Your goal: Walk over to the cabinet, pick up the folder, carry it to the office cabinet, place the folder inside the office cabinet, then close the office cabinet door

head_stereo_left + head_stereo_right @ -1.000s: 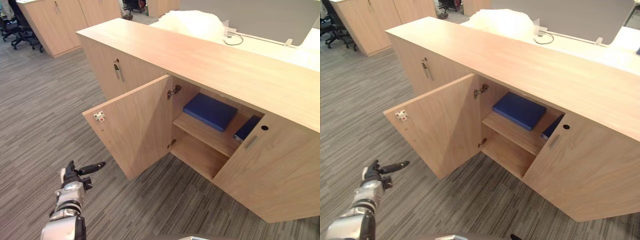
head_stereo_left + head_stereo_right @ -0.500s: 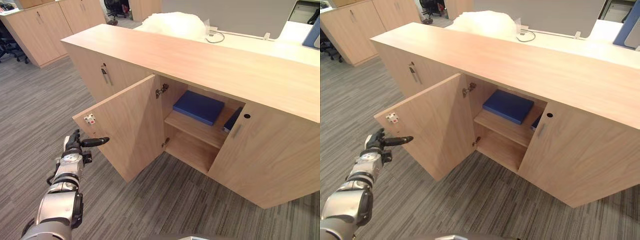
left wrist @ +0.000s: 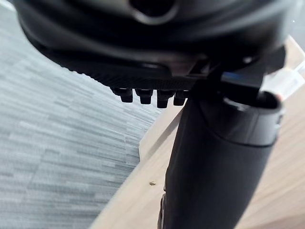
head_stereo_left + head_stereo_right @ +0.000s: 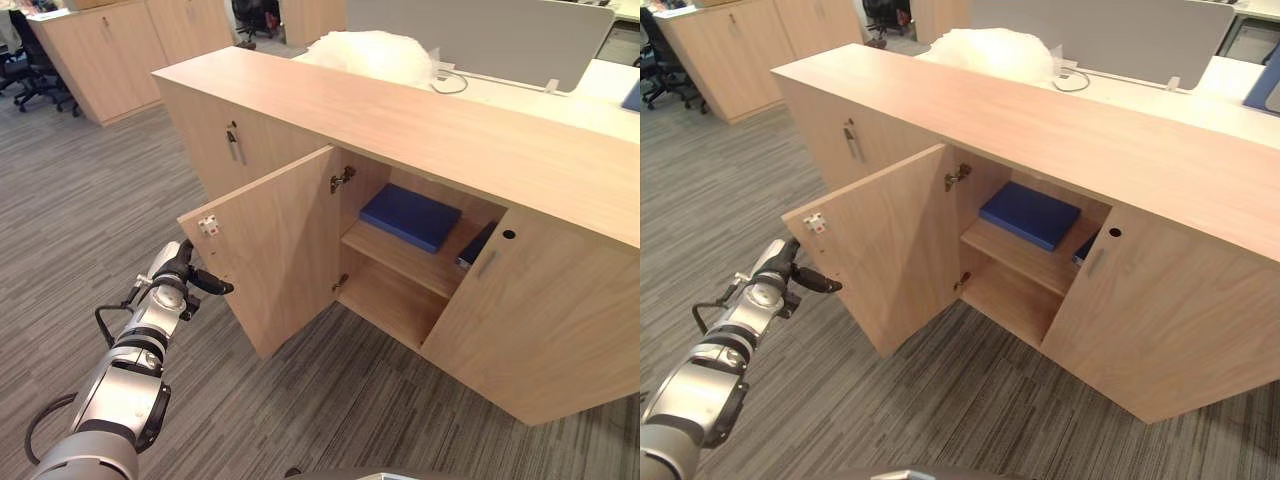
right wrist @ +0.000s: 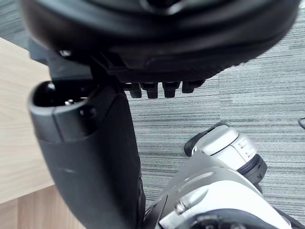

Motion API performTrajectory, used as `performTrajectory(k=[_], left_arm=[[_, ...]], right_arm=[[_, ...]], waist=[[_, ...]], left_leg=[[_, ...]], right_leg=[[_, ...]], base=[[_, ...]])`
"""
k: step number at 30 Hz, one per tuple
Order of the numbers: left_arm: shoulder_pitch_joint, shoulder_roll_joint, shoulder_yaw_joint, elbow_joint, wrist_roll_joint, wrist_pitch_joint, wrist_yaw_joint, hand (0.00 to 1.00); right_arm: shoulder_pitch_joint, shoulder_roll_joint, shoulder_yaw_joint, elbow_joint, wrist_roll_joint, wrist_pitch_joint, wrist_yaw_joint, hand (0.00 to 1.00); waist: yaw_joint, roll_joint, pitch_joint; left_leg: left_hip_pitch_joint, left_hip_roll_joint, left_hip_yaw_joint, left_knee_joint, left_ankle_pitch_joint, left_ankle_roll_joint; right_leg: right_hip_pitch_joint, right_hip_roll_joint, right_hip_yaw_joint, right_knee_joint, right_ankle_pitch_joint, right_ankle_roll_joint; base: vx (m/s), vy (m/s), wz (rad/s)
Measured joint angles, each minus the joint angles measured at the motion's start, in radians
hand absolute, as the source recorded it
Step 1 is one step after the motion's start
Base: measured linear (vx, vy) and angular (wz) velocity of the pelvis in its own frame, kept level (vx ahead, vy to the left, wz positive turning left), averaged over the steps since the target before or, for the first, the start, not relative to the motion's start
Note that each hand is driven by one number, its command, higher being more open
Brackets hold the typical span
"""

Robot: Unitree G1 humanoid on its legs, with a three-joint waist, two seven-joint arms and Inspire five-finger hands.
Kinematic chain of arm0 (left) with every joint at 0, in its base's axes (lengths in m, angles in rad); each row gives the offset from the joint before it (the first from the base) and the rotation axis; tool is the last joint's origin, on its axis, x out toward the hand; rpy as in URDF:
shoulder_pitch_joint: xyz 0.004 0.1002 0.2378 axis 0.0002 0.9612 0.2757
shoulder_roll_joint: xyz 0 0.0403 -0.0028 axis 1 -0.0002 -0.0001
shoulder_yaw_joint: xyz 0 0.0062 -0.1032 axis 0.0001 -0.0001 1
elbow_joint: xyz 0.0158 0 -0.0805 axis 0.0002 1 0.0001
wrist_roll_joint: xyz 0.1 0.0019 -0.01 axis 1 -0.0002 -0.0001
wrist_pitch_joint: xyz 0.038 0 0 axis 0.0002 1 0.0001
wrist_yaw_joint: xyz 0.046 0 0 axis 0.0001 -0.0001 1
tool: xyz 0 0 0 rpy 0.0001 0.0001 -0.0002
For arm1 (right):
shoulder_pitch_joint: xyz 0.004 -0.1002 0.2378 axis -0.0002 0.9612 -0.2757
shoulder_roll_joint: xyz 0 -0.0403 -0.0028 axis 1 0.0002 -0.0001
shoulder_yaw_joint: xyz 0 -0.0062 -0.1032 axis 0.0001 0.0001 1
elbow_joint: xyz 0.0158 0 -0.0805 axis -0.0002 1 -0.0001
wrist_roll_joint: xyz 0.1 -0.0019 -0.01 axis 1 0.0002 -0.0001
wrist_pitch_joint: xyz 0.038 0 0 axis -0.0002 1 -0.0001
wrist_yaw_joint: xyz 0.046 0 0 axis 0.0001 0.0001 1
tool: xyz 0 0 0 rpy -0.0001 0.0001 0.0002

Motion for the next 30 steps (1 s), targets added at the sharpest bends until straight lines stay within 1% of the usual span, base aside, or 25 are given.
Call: performTrajectory(k=[1,2,3,6,7,8,9,10,11,12,14,15,17,18,19,20,22,24,25,27,28,29,30], left_arm=[[0.015,0.037,-0.086,-0.063,0.067,0.003,0.000,1.00],[0.023,0.057,-0.129,-0.098,0.098,0.003,-0.002,1.00],[0.040,0.096,-0.209,-0.170,0.167,0.003,-0.001,1.00],[0.061,0.185,-0.405,-0.372,0.341,-0.007,0.001,1.00],[0.067,0.207,-0.438,-0.421,0.363,-0.010,0.000,1.00],[0.082,0.251,-0.500,-0.513,0.393,-0.030,-0.001,1.00],[0.088,0.278,-0.544,-0.581,0.410,-0.057,-0.004,1.00],[0.100,0.288,-0.568,-0.652,0.425,-0.084,-0.012,1.00],[0.125,0.283,-0.596,-0.780,0.440,-0.120,-0.024,1.00],[0.129,0.277,-0.601,-0.800,0.441,-0.121,-0.026,1.00],[0.134,0.201,-0.625,-0.932,0.441,-0.186,-0.045,1.00],[0.135,0.179,-0.627,-0.971,0.437,-0.217,-0.046,1.00],[0.136,0.075,-0.635,-1.122,0.416,-0.333,-0.045,1.00],[0.136,0.048,-0.638,-1.152,0.404,-0.356,-0.042,1.00],[0.133,0.006,-0.649,-1.200,0.376,-0.389,-0.028,1.00],[0.124,-0.020,-0.660,-1.224,0.358,-0.414,-0.021,1.00],[0.122,-0.040,-0.661,-1.232,0.347,-0.425,-0.016,1.00],[0.125,-0.045,-0.662,-1.212,0.341,-0.415,-0.017,1.00],[0.131,-0.047,-0.662,-1.198,0.341,-0.406,-0.017,1.00],[0.166,-0.054,-0.657,-1.175,0.340,-0.396,-0.017,1.00],[0.191,-0.057,-0.655,-1.161,0.340,-0.395,-0.017,1.00],[0.240,-0.062,-0.645,-1.143,0.340,-0.393,-0.017,1.00],[0.310,-0.073,-0.617,-1.130,0.339,-0.384,-0.026,1.00]], right_arm=[[0.001,-0.004,0.014,0.000,-0.001,-0.003,0.000,1.00],[0.001,-0.006,0.017,0.000,-0.001,-0.004,0.000,1.00],[0.003,-0.012,0.026,0.001,-0.002,-0.007,-0.001,1.00],[0.005,-0.031,0.057,0.001,-0.004,-0.014,-0.001,1.00],[0.004,-0.034,0.061,0.001,-0.004,-0.015,-0.001,1.00],[0.001,-0.036,0.067,0.001,-0.004,-0.017,-0.001,1.00],[0.000,-0.037,0.072,0.001,-0.004,-0.020,-0.001,1.00],[0.001,-0.041,0.071,0.001,-0.003,-0.022,-0.001,1.00],[-0.001,-0.048,0.071,0.000,-0.002,-0.023,-0.002,1.00],[-0.002,-0.049,0.071,0.000,-0.002,-0.023,-0.002,1.00],[-0.007,-0.046,0.072,-0.004,-0.002,-0.024,-0.008,1.00],[-0.009,-0.044,0.072,-0.005,-0.001,-0.024,-0.010,1.00],[-0.011,-0.035,0.074,-0.017,0.000,-0.024,-0.016,1.00],[-0.011,-0.034,0.079,-0.019,0.000,-0.024,-0.018,1.00],[-0.011,-0.034,0.089,-0.020,0.001,-0.025,-0.020,1.00],[-0.007,-0.035,0.090,-0.019,0.002,-0.026,-0.022,1.00],[-0.002,-0.041,0.090,-0.013,0.003,-0.027,-0.026,1.00],[0.002,-0.046,0.089,-0.003,0.003,-0.028,-0.027,1.00],[0.002,-0.054,0.089,0.006,0.003,-0.028,-0.027,1.00],[0.002,-0.056,0.089,0.009,0.003,-0.027,-0.027,1.00],[0.001,-0.052,0.085,0.009,0.003,-0.027,-0.027,1.00],[-0.002,-0.043,0.070,0.012,0.001,-0.027,-0.026,1.00],[-0.012,-0.045,0.067,0.025,0.000,-0.027,-0.023,1.00]], waist=[[0.003,-0.003,0.001],[0.007,-0.003,0.001],[0.013,-0.004,0.000],[0.028,-0.002,-0.002],[0.029,-0.001,-0.003],[0.030,0.000,-0.004],[0.031,0.001,-0.006],[0.031,0.006,-0.012],[0.030,0.013,-0.017],[0.029,0.014,-0.017],[0.018,0.014,-0.018],[0.011,0.013,-0.018],[-0.008,0.015,-0.025],[-0.016,0.015,-0.028],[-0.032,0.018,-0.037],[-0.039,0.024,-0.050],[-0.042,0.038,-0.064],[-0.042,0.043,-0.068],[-0.042,0.050,-0.073],[-0.042,0.054,-0.075],[-0.042,0.047,-0.071],[-0.040,0.039,-0.062],[-0.028,0.043,-0.040]], left_leg=[[-0.003,-0.005,-0.004,0.000,0.001,0.001],[-0.004,-0.008,-0.007,0.000,0.001,0.001],[-0.005,-0.014,-0.016,0.000,0.001,0.001],[-0.012,-0.032,-0.049,0.000,0.004,0.006],[-0.014,-0.035,-0.053,0.000,0.005,0.007],[-0.016,-0.041,-0.057,0.000,0.005,0.008],[-0.017,-0.045,-0.059,0.000,0.006,0.009],[-0.020,-0.048,-0.059,0.000,0.004,0.022],[-0.024,-0.054,-0.057,0.000,0.000,0.041],[-0.025,-0.055,-0.056,0.000,-0.001,0.041],[-0.026,-0.062,-0.049,0.000,-0.002,0.047],[-0.026,-0.063,-0.047,0.000,-0.002,0.050],[-0.024,-0.066,-0.033,0.000,-0.002,0.056],[-0.022,-0.066,-0.029,0.000,0.001,0.060],[-0.016,-0.064,-0.024,0.000,0.001,0.060],[-0.012,-0.061,-0.021,0.000,0.001,0.060],[-0.004,-0.054,-0.021,0.000,0.001,0.060],[0.014,-0.047,-0.021,0.000,-0.001,0.057],[0.022,-0.041,-0.022,0.000,-0.005,0.049],[0.015,-0.028,-0.020,0.010,-0.006,0.046],[-0.004,-0.017,-0.020,0.054,-0.025,0.042],[-0.064,0.016,-0.011,0.183,-0.079,0.038],[-0.122,0.072,0.002,0.351,-0.150,0.038]], right_leg=[[0.001,-0.004,-0.008,0.000,0.000,0.004],[0.001,-0.006,-0.011,0.000,0.000,0.005],[0.004,-0.012,-0.019,0.000,0.000,0.010],[0.010,-0.029,-0.049,0.005,-0.001,0.021],[0.010,-0.033,-0.052,0.006,-0.001,0.023],[0.010,-0.038,-0.057,0.005,0.000,0.029],[0.011,-0.042,-0.059,0.004,0.002,0.033],[0.010,-0.045,-0.059,0.003,0.004,0.037],[0.008,-0.050,-0.054,-0.001,0.007,0.041],[0.007,-0.051,-0.053,-0.002,0.007,0.042],[0.005,-0.054,-0.040,-0.006,0.014,0.044],[0.004,-0.055,-0.037,-0.007,0.016,0.046],[0.006,-0.057,-0.021,-0.014,0.024,0.049],[0.006,-0.057,-0.016,-0.014,0.025,0.049],[0.008,-0.055,-0.009,-0.014,0.025,0.048],[0.009,-0.052,-0.004,-0.014,0.025,0.047],[0.016,-0.048,-0.004,-0.014,0.023,0.042],[0.031,-0.041,-0.004,-0.011,0.017,0.032],[0.038,-0.036,-0.004,-0.011,0.012,0.024],[0.037,-0.025,-0.002,-0.009,0.008,0.019],[0.033,-0.019,0.000,-0.008,0.009,0.014],[0.024,-0.006,0.011,-0.003,0.015,0.009],[0.026,0.023,0.036,0.002,0.016,-0.005]], base=[[0.01,0.041,0.20],[0.01,0.056,0.22],[0.01,0.044,0.26],[-0.01,0.049,0.36],[-0.05,0.069,0.24],[-0.05,0.058,0.15],[-0.07,0.072,0.11],[-0.06,0.066,0.04],[-0.06,0.070,0.00],[-0.06,0.069,-0.07],[-0.05,0.054,-0.13],[-0.02,0.043,-0.15],[0.00,0.034,-0.20],[0.01,0.020,-0.22],[0.01,0.002,-0.20],[0.01,-0.011,-0.15],[-0.02,-0.043,-0.03],[-0.05,-0.061,0.01],[-0.06,-0.065,-0.01],[-0.06,-0.078,-0.01],[-0.07,-0.109,-0.10],[-0.06,-0.142,-0.35],[-0.05,-0.121,-0.51]])
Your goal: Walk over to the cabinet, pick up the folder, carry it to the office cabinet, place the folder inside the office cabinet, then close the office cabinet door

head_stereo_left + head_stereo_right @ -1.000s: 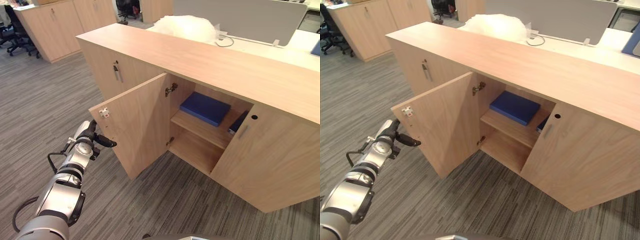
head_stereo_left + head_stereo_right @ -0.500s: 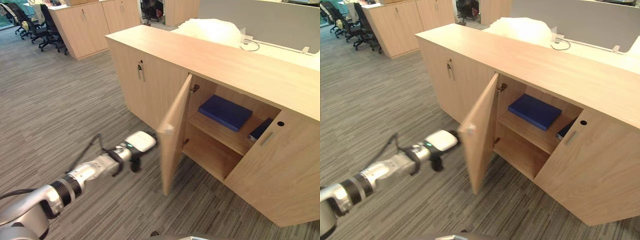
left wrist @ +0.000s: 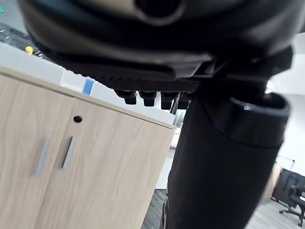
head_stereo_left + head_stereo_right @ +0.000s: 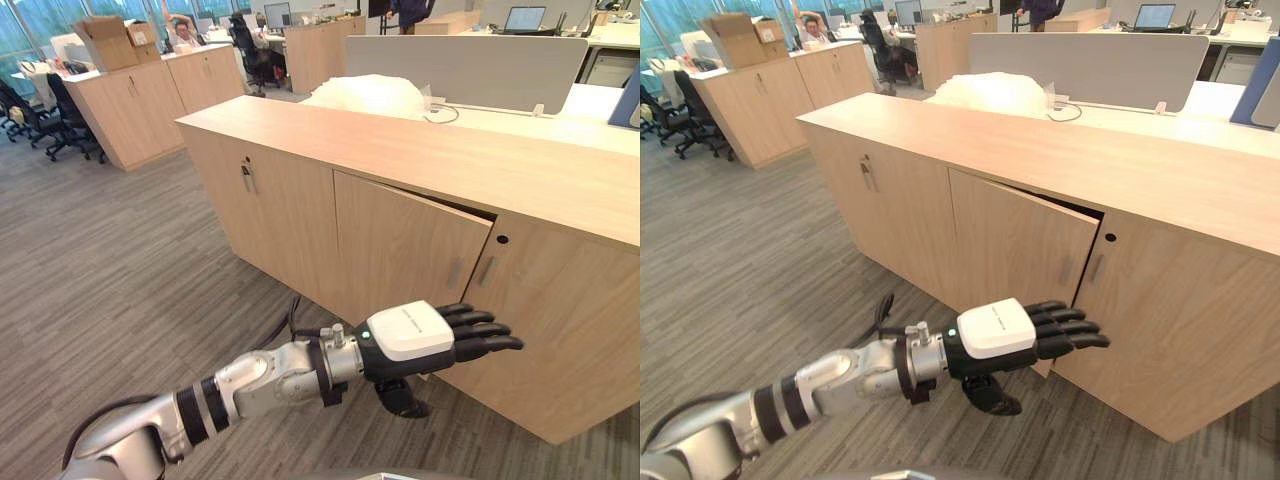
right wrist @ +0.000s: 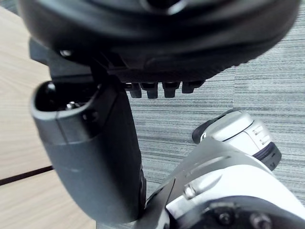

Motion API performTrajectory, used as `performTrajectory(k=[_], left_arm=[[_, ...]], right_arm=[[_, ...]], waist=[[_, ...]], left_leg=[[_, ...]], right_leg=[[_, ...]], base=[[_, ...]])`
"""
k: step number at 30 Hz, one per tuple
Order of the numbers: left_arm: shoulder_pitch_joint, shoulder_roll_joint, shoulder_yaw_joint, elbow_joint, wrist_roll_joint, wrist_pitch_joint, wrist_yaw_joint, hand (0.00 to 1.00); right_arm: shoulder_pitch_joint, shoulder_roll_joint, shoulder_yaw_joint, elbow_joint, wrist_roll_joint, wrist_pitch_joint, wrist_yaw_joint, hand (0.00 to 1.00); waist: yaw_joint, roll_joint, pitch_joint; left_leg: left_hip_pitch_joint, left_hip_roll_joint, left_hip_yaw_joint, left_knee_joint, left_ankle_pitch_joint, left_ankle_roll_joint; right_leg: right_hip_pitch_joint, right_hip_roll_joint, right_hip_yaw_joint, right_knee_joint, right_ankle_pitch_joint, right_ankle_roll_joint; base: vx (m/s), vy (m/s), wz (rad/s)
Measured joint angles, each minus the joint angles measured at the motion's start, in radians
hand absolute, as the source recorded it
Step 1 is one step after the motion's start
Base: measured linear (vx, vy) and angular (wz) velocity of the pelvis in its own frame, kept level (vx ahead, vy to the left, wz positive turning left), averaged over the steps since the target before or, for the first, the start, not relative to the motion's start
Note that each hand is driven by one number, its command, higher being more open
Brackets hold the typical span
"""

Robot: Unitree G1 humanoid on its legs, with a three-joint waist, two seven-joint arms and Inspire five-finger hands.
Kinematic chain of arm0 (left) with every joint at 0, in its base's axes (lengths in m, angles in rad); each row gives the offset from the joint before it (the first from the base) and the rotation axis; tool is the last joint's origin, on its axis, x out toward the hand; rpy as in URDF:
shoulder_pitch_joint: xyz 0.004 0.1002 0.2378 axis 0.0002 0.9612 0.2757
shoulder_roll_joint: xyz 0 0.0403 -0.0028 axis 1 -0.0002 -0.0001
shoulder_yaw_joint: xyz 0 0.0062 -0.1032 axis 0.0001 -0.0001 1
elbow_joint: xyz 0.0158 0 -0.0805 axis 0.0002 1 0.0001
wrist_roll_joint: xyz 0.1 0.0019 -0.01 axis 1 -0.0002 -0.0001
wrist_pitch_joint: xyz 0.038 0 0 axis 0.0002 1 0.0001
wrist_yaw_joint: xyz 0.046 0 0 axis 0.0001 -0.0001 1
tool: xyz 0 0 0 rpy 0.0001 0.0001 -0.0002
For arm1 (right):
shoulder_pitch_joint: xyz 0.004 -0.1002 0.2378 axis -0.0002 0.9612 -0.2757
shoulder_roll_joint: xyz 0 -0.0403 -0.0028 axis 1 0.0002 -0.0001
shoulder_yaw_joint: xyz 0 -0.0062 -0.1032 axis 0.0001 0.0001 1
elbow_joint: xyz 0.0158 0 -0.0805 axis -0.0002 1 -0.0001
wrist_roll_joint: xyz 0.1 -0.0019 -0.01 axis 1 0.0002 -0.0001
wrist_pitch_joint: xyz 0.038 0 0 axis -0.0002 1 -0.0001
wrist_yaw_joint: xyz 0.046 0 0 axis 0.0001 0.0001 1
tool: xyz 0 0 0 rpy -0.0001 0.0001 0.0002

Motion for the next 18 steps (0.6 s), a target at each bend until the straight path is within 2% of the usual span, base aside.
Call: performTrajectory(k=[2,4,5,6,8,9,10,11,13,14,15,16,18], left_arm=[[0.105,-0.023,0.048,0.015,-0.021,0.016,-0.020,1.00],[0.291,-0.117,0.162,0.060,-0.169,0.047,-0.069,1.00],[0.334,-0.153,0.191,0.084,-0.260,0.061,-0.082,1.00],[0.403,-0.238,0.248,0.140,-0.440,0.100,-0.106,1.00],[0.458,-0.362,0.374,0.271,-0.759,0.175,-0.137,1.00],[0.466,-0.379,0.407,0.310,-0.851,0.194,-0.138,1.00],[0.483,-0.392,0.484,0.401,-0.989,0.226,-0.144,1.00],[0.483,-0.393,0.558,0.512,-1.080,0.255,-0.150,1.00],[0.481,-0.394,0.664,0.699,-1.147,0.284,-0.149,1.00],[0.484,-0.390,0.731,0.814,-1.162,0.301,-0.143,1.00],[0.490,-0.390,0.764,0.855,-1.167,0.311,-0.140,1.00],[0.484,-0.388,0.842,0.922,-1.182,0.323,-0.138,1.00],[0.473,-0.387,0.947,1.022,-1.200,0.316,-0.147,1.00]], right_arm=[[-0.019,-0.002,-0.018,0.020,0.000,0.006,-0.003,1.00],[-0.038,0.005,-0.017,0.017,0.001,0.016,-0.023,1.00],[-0.037,0.004,-0.016,0.010,0.001,0.018,-0.029,1.00],[-0.026,0.002,-0.015,-0.003,-0.001,0.027,-0.035,1.00],[-0.020,0.002,-0.014,-0.022,-0.005,0.043,-0.040,1.00],[-0.025,0.003,-0.019,-0.023,-0.005,0.045,-0.040,1.00],[-0.041,0.011,-0.019,-0.020,-0.005,0.057,-0.041,1.00],[-0.051,0.014,-0.017,-0.019,-0.006,0.063,-0.031,1.00],[-0.063,0.021,-0.017,-0.017,-0.006,0.072,-0.028,1.00],[-0.067,0.025,-0.017,-0.017,-0.006,0.076,-0.029,1.00],[-0.069,0.026,-0.017,-0.017,-0.007,0.079,-0.029,1.00],[-0.075,0.026,-0.014,-0.013,-0.007,0.081,-0.029,1.00],[-0.097,0.013,0.003,0.016,-0.027,0.082,-0.020,1.00]], waist=[[0.007,0.002,0.022],[0.015,0.000,0.061],[0.024,0.004,0.065],[0.046,0.011,0.065],[0.064,0.010,0.071],[0.066,0.008,0.072],[0.076,-0.011,0.071],[0.077,-0.021,0.070],[0.081,-0.040,0.063],[0.086,-0.049,0.062],[0.089,-0.051,0.062],[0.095,-0.051,0.063],[0.116,-0.046,0.064]], left_leg=[[-0.062,0.059,-0.007,0.179,-0.043,0.003],[-0.122,0.077,-0.155,0.332,-0.047,0.002],[-0.128,0.073,-0.198,0.348,-0.065,-0.017],[-0.124,0.060,-0.283,0.338,-0.091,-0.048],[-0.092,0.004,-0.462,0.219,-0.113,-0.069],[-0.073,-0.014,-0.506,0.167,-0.111,-0.074],[-0.026,-0.036,-0.525,0.111,-0.102,-0.094],[-0.003,-0.043,-0.490,0.076,-0.107,-0.086],[0.018,-0.051,-0.436,0.055,-0.110,-0.079],[0.037,-0.062,-0.405,0.037,-0.113,-0.065],[0.047,-0.065,-0.384,0.033,-0.115,-0.057],[0.058,-0.073,-0.355,0.029,-0.117,-0.043],[0.097,-0.079,-0.314,0.011,-0.113,-0.030]], right_leg=[[0.002,0.036,0.033,0.014,-0.004,-0.016],[-0.003,0.063,0.090,0.047,-0.018,-0.042],[-0.006,0.070,0.111,0.055,-0.020,-0.045],[-0.021,0.085,0.145,0.074,-0.026,-0.048],[-0.039,0.098,0.197,0.104,-0.038,-0.041],[-0.045,0.099,0.215,0.111,-0.040,-0.035],[-0.053,0.091,0.268,0.117,-0.047,-0.025],[-0.052,0.077,0.308,0.108,-0.047,-0.012],[-0.059,0.061,0.359,0.093,-0.039,0.008],[-0.057,0.047,0.390,0.082,-0.037,0.016],[-0.057,0.042,0.406,0.081,-0.038,0.021],[-0.060,0.035,0.433,0.081,-0.039,0.030],[-0.062,0.026,0.468,0.080,-0.026,0.049]], base=[[0.00,-0.107,-0.61],[0.04,-0.092,-0.76],[0.05,-0.040,-0.92],[0.05,-0.007,-0.78],[0.09,0.093,-0.80],[0.10,0.199,-1.01],[0.09,0.195,-1.05],[0.10,0.190,-1.05],[0.14,0.184,-0.82],[0.16,0.193,-0.77],[0.17,0.192,-0.73],[0.17,0.189,-0.85],[0.16,0.173,-1.03]])
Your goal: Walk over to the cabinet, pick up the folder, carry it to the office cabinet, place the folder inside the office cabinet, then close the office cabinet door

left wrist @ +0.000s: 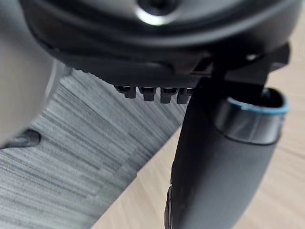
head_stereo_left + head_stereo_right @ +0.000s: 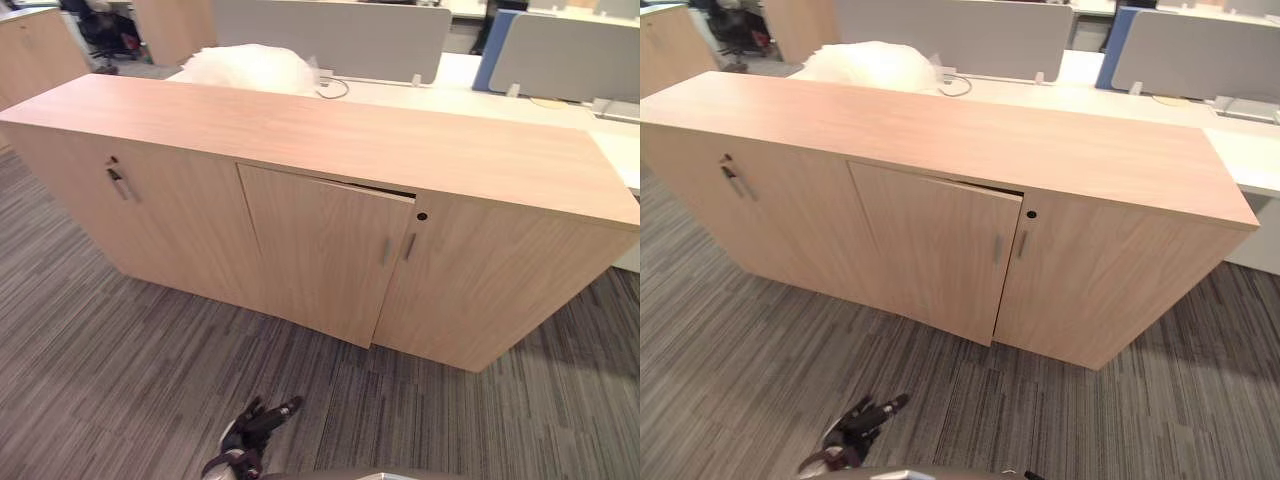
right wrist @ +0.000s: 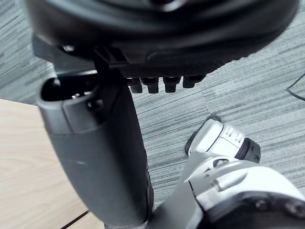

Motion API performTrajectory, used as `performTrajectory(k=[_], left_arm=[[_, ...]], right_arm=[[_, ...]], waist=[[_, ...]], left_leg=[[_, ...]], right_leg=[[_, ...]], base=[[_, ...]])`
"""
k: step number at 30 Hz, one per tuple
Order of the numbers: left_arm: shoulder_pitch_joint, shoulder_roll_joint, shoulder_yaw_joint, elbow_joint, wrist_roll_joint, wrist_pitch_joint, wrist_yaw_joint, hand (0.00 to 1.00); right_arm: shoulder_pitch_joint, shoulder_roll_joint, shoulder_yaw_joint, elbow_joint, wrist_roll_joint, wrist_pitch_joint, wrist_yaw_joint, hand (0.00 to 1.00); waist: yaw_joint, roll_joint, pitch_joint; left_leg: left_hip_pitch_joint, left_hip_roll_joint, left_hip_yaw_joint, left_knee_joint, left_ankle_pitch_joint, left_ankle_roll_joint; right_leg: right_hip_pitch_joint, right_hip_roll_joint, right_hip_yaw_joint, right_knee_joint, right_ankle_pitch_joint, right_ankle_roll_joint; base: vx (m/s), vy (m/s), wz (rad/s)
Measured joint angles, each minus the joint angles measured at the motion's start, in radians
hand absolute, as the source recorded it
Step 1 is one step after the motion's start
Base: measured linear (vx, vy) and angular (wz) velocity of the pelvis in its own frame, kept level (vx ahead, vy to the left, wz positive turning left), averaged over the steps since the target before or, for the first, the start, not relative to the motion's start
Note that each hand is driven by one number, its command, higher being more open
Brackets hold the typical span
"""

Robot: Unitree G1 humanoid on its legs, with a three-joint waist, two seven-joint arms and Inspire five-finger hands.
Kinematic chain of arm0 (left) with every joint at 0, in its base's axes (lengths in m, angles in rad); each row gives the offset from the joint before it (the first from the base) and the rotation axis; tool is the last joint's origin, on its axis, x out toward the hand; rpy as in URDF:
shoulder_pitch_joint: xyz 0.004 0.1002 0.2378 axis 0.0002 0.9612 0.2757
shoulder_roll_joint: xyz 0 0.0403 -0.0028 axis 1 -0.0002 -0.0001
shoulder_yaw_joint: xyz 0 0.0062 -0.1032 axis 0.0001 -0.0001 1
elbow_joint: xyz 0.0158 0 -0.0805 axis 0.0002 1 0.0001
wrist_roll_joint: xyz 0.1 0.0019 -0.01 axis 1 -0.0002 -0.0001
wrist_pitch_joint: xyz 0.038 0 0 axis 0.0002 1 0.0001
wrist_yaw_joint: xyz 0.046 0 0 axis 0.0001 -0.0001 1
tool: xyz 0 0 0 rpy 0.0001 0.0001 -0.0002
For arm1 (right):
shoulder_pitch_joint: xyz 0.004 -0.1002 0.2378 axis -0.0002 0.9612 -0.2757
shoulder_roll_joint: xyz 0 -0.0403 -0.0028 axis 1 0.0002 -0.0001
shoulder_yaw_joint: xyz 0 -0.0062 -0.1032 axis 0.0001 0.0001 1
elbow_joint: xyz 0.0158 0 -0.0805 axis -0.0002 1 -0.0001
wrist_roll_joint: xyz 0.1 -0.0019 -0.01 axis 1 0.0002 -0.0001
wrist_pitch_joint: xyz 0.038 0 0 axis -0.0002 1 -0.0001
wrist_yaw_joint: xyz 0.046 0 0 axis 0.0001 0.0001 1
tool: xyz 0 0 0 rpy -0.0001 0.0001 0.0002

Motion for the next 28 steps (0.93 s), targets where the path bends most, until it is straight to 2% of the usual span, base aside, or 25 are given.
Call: performTrajectory(k=[1,2,5,6,9,11,14,19,25,28], left_arm=[[-0.001,0.000,0.055,0.079,-0.005,-0.011,-0.001,1.00],[-0.003,0.000,0.083,0.148,0.008,-0.015,0.007,1.00],[-0.001,-0.001,0.108,0.217,0.078,-0.014,0.013,1.00],[0.010,-0.015,0.124,0.232,0.144,-0.013,0.015,1.00],[0.013,-0.025,0.184,0.232,0.216,-0.012,0.022,1.00],[0.016,-0.035,0.201,0.232,0.240,-0.012,0.033,1.00],[0.017,-0.044,0.222,0.232,0.312,-0.016,0.049,1.00],[0.013,-0.039,0.181,0.231,0.475,-0.033,0.065,1.00],[0.006,-0.003,0.062,0.227,0.559,-0.034,0.080,1.00],[0.006,0.003,0.044,0.227,0.575,-0.035,0.082,1.00]], right_arm=[[-0.012,-0.016,0.031,0.014,-0.021,0.001,0.006,1.00],[-0.022,-0.026,0.047,0.023,-0.028,-0.002,0.014,1.00],[-0.025,-0.033,0.052,0.034,-0.049,-0.003,0.015,1.00],[-0.018,-0.033,0.049,0.046,-0.056,-0.005,0.016,1.00],[-0.018,-0.032,0.036,0.069,-0.055,-0.004,0.020,1.00],[-0.018,-0.032,0.018,0.082,-0.055,-0.005,0.026,1.00],[-0.017,-0.034,-0.004,0.085,-0.055,-0.007,0.026,1.00],[-0.017,-0.035,-0.020,0.084,-0.056,-0.007,0.025,1.00],[-0.014,-0.028,-0.019,0.071,-0.056,-0.003,0.024,1.00],[-0.014,-0.026,-0.019,0.070,-0.057,-0.002,0.023,1.00]], waist=[[0.005,0.010,-0.007],[0.003,0.019,-0.012],[0.002,0.026,-0.016],[0.001,0.029,-0.028],[0.001,0.026,-0.044],[0.003,0.027,-0.054],[0.002,0.030,-0.053],[0.001,0.033,-0.052],[-0.002,0.021,-0.050],[-0.002,0.018,-0.051]], left_leg=[[0.023,0.003,0.032,-0.018,0.001,0.002],[0.049,0.003,0.063,-0.042,0.003,0.005],[0.083,-0.007,0.072,-0.062,0.004,0.008],[0.089,-0.011,0.066,-0.068,0.005,0.009],[0.090,-0.011,0.040,-0.081,0.007,0.012],[0.095,-0.007,0.033,-0.100,0.015,0.020],[0.112,-0.005,0.032,-0.140,0.036,0.014],[0.121,0.008,0.035,-0.181,0.054,0.005],[0.119,0.021,0.038,-0.199,0.071,-0.015],[0.119,0.027,0.035,-0.201,0.074,-0.017]], right_leg=[[0.001,-0.008,-0.012,-0.009,0.011,0.008],[0.003,-0.016,-0.069,-0.020,0.024,0.012],[0.034,-0.031,-0.130,-0.066,0.047,0.012],[0.054,-0.040,-0.147,-0.100,0.059,0.013],[0.081,-0.043,-0.205,-0.143,0.076,0.005],[0.081,-0.039,-0.224,-0.148,0.079,0.001],[0.081,-0.033,-0.240,-0.152,0.086,-0.010],[0.080,-0.023,-0.245,-0.186,0.119,-0.018],[0.080,-0.015,-0.257,-0.224,0.143,-0.020],[0.081,-0.011,-0.267,-0.226,0.144,-0.019]], base=[[0.13,0.126,-1.00],[0.12,0.106,-0.83],[0.10,0.101,-0.31],[0.07,0.088,0.03],[0.04,0.012,0.24],[0.01,-0.043,0.15],[-0.04,-0.042,0.02],[-0.09,-0.041,-0.06],[-0.07,-0.025,-0.04],[0.00,0.000,0.00]])
